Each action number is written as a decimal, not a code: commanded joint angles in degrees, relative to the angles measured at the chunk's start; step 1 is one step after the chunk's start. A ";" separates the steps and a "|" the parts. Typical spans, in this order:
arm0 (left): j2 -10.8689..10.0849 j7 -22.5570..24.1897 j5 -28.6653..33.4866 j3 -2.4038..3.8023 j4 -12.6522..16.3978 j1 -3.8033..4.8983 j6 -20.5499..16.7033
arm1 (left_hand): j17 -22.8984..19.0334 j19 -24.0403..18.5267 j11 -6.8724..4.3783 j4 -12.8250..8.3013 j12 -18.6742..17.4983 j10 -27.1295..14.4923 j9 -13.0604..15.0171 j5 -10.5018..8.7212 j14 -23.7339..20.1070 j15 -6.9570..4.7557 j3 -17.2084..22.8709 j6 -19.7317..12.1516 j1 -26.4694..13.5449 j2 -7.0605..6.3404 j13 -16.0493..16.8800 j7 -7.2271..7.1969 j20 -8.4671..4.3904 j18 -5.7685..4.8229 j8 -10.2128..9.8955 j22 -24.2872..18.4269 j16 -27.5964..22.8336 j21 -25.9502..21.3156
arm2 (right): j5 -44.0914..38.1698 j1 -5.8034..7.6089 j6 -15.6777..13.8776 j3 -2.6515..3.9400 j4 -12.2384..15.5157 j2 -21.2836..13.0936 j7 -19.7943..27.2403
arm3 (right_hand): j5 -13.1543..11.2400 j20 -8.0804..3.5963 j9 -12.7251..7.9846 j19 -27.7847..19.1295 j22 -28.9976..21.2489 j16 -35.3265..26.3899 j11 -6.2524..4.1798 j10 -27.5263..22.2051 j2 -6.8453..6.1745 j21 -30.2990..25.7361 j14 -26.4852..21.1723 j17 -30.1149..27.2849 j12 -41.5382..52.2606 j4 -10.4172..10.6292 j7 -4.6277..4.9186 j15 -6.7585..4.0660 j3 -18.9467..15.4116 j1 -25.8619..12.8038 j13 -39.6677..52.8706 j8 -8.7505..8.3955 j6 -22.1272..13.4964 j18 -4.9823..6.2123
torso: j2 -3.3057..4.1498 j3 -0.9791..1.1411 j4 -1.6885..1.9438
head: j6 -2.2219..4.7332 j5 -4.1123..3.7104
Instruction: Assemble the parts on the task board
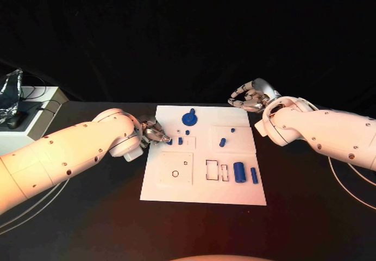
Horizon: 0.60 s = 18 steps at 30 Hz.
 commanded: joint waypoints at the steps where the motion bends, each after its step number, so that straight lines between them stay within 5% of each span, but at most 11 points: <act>1: 0.24 -0.06 -1.43 -0.02 -0.02 -0.06 -0.06 | 9.20 0.50 -0.03 -9.95 0.42 0.49 5.70 0.21 4.40 -0.54 9.43 1.09 -0.07 0.35 0.12 -0.88 -0.01 -0.54 0.23 0.06 -0.15 0.39 | -0.69 -0.03 0.43 0.01 0.10 -0.01 0.62 | 0.29 -0.26 0.05 4.69 12.80 -0.29 -0.35 2.72 -0.59 -0.39 5.05 10.83 -0.36 -0.03 -0.09 -0.20 0.19 -0.19 11.99 0.38 -0.31 -0.02 | -0.02 0.00 -0.02 | -0.03 -0.01; 18: 0.56 -0.47 -4.51 0.02 -0.59 -0.05 1.65 | 9.31 0.49 -0.07 -10.07 0.24 0.37 5.72 0.22 4.44 -0.57 9.49 1.14 -0.05 0.28 -0.18 -0.92 -0.04 -0.54 0.24 0.05 -0.11 0.38 | -0.70 -0.05 0.48 0.01 0.02 0.00 0.60 | 0.29 -0.26 0.05 4.69 12.80 -0.29 -0.35 2.72 -0.59 -0.39 5.05 10.83 -0.36 -0.03 -0.09 -0.20 0.19 -0.19 11.99 0.38 -0.31 -0.02 | -0.05 -0.03 0.04 | -0.19 0.04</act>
